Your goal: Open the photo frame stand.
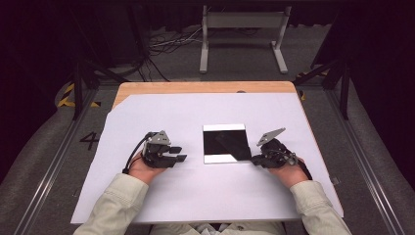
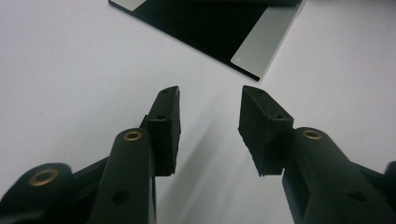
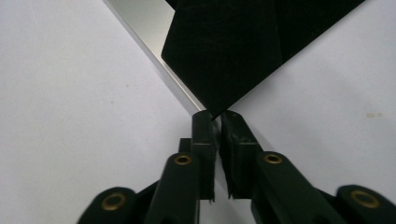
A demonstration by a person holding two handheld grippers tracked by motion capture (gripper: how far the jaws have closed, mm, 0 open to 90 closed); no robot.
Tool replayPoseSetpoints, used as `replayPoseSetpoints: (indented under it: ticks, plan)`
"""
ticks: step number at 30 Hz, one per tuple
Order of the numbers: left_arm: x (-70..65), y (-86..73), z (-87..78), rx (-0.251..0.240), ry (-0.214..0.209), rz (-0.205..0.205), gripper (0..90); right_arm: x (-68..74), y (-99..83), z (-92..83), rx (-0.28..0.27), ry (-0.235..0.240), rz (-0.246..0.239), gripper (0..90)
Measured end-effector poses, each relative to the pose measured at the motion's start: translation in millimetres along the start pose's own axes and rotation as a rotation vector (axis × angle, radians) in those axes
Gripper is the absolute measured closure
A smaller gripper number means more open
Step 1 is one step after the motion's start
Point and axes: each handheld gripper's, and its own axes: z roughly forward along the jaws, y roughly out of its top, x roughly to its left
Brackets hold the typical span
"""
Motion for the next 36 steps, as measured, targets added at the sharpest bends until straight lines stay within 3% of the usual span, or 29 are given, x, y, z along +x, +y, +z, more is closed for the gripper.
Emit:
replayPoseSetpoints:
  ticks: [3,18,36]
  plan:
    - [0.0,0.0,0.0,-0.002,-0.002,0.001,58.8,1.6,0.3,0.1,0.000,-0.011,-0.016,89.8]
    - [0.0,0.3,-0.4,0.000,-0.004,0.002,58.8,2.8,2.2,-11.3,-0.063,-0.014,-0.014,90.0]
    - [-0.3,0.6,-1.2,-0.006,0.001,0.006,58.8,0.8,2.3,-23.3,-0.246,0.019,0.026,90.0]
